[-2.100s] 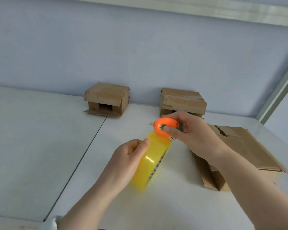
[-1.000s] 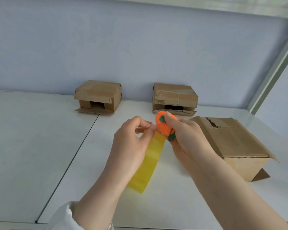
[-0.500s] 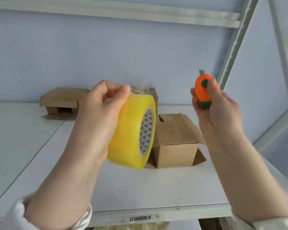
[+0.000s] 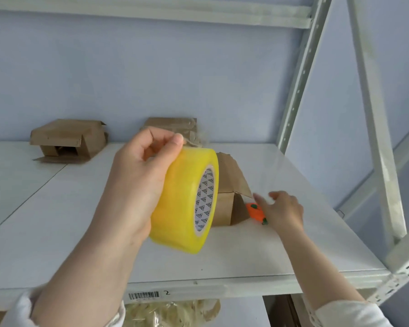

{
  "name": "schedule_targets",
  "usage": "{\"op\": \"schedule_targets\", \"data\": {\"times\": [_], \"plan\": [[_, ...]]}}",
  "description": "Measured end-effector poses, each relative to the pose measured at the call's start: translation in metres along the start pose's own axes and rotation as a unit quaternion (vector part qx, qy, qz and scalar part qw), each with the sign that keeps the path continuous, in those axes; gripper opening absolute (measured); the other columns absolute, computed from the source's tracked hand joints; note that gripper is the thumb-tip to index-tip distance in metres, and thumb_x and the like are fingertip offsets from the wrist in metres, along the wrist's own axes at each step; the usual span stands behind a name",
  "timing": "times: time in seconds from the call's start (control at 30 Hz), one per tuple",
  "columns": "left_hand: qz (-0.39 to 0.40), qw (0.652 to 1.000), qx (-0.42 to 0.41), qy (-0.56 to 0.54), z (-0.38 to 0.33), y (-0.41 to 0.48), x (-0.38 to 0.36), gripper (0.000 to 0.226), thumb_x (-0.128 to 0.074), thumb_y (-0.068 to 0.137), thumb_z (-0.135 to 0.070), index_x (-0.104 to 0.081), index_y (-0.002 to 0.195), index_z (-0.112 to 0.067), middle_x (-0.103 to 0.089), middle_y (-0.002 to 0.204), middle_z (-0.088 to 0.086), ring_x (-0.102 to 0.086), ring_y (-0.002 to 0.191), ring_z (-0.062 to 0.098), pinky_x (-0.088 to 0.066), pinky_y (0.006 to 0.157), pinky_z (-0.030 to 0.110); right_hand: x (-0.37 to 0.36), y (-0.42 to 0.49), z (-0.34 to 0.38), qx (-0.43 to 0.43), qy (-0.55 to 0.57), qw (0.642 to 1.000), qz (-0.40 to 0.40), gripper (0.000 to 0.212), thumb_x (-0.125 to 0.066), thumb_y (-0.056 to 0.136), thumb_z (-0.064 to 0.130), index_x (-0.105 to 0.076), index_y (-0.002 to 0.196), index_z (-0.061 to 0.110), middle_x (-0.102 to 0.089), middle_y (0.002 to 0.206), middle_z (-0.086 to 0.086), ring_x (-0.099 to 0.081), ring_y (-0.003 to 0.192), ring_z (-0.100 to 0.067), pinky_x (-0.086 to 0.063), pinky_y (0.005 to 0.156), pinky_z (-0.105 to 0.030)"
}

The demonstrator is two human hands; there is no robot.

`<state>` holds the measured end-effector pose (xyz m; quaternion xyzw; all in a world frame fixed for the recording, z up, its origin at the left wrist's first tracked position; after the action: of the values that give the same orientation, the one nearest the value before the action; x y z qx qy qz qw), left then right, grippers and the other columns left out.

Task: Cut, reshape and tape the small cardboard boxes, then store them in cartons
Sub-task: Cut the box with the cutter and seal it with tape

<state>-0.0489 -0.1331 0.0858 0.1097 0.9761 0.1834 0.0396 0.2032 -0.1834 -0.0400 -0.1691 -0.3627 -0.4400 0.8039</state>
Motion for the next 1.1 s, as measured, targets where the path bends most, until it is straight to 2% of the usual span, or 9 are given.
{"op": "schedule_targets", "data": {"times": [0.07,0.13,0.23,0.3,0.5,0.73,0.83,0.97,1.1], "plan": [[-0.014,1.000,-0.002,-0.002,0.001,-0.004,-0.005,0.015,-0.062,0.085,-0.030,-0.061,0.072,-0.022,-0.057,0.073,-0.010,-0.049,0.069,0.007,-0.038,0.067,0.025,0.027,-0.021,0.016,0.059,0.186,0.978,-0.071,0.035,-0.053,0.089,0.046,-0.060,0.107,0.017,-0.062,0.112,-0.001,-0.052,0.111,-0.019,-0.042,0.083,-0.024],[-0.039,0.999,-0.005,-0.006,0.002,-0.004,-0.011,0.016,-0.062,0.086,-0.029,-0.060,0.071,-0.023,-0.055,0.066,-0.015,-0.048,0.063,0.004,-0.038,0.063,0.023,0.046,-0.064,0.046,0.144,0.373,0.917,0.002,0.031,-0.056,0.086,0.051,-0.062,0.091,0.021,-0.067,0.095,0.006,-0.060,0.093,-0.007,-0.046,0.069,-0.014],[-0.077,0.997,-0.003,-0.024,0.004,0.000,-0.020,0.016,-0.060,0.088,-0.028,-0.059,0.072,-0.024,-0.056,0.059,-0.022,-0.048,0.056,-0.005,-0.038,0.060,0.018,0.039,-0.125,0.089,0.308,0.311,0.878,0.195,0.051,-0.059,0.064,0.070,-0.063,0.090,0.026,-0.070,0.090,0.007,-0.063,0.087,-0.006,-0.051,0.075,-0.023],[-0.078,0.996,0.010,-0.033,0.004,0.004,-0.023,0.016,-0.059,0.089,-0.028,-0.058,0.073,-0.024,-0.056,0.059,-0.024,-0.049,0.056,-0.007,-0.040,0.060,0.013,0.031,-0.135,0.102,0.359,0.263,0.876,0.186,0.071,-0.057,0.061,0.078,-0.059,0.091,0.014,-0.067,0.084,-0.006,-0.061,0.081,-0.022,-0.051,0.073,-0.039],[0.032,0.997,0.061,-0.046,0.003,0.035,-0.015,0.010,-0.062,0.086,-0.028,-0.059,0.079,-0.024,-0.059,0.080,-0.009,-0.053,0.080,0.010,-0.040,0.077,0.027,0.040,-0.117,0.127,0.346,0.274,0.883,0.161,0.061,-0.060,0.070,0.065,-0.057,0.088,0.007,-0.055,0.078,-0.016,-0.049,0.067,-0.027,-0.040,0.057,-0.033],[0.105,0.992,0.061,-0.038,-0.002,0.078,-0.006,0.017,-0.067,0.083,-0.028,-0.054,0.094,-0.027,-0.067,0.088,-0.002,-0.058,0.076,0.008,-0.039,0.067,0.022,0.036,-0.109,0.153,0.324,0.262,0.895,0.157,0.072,-0.057,0.065,0.068,-0.057,0.095,0.003,-0.056,0.089,-0.025,-0.052,0.068,-0.029,-0.046,0.065,-0.048],[0.150,0.987,0.047,-0.015,0.004,0.100,-0.003,0.011,-0.067,0.082,-0.032,-0.062,0.087,-0.023,-0.067,0.085,-0.006,-0.059,0.077,0.004,-0.039,0.066,0.019,0.027,-0.104,0.164,0.309,0.246,0.907,0.143,0.073,-0.058,0.066,0.070,-0.058,0.095,0.004,-0.056,0.088,-0.025,-0.047,0.068,-0.021,-0.042,0.062,-0.041],[0.190,0.981,-0.018,0.032,0.015,0.126,-0.006,0.013,-0.065,0.084,-0.030,-0.066,0.075,-0.021,-0.063,0.074,-0.004,-0.055,0.067,0.002,-0.041,0.065,0.014,0.020,-0.097,0.170,0.275,0.230,0.920,0.159,0.066,-0.057,0.069,0.072,-0.062,0.091,0.010,-0.063,0.082,-0.015,-0.058,0.067,-0.019,-0.047,0.063,-0.032],[0.228,0.972,-0.030,0.046,0.039,0.137,-0.016,0.013,-0.066,0.084,-0.024,-0.064,0.071,-0.023,-0.061,0.076,0.001,-0.055,0.073,0.009,-0.042,0.072,0.024,0.010,-0.093,0.155,0.222,0.288,0.889,0.277,0.057,-0.072,0.066,0.059,-0.060,0.109,0.023,-0.073,0.099,0.005,-0.069,0.092,-0.012,-0.056,0.078,-0.026]]}}
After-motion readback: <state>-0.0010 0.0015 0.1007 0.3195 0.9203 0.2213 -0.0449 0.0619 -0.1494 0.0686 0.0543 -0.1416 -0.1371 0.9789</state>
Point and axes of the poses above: each hand's wrist, its own y-axis towards the middle knuckle, its own x-axis out of the back of the hand, z = x × y, the point moved 4 cm from there along y, towards the middle knuckle
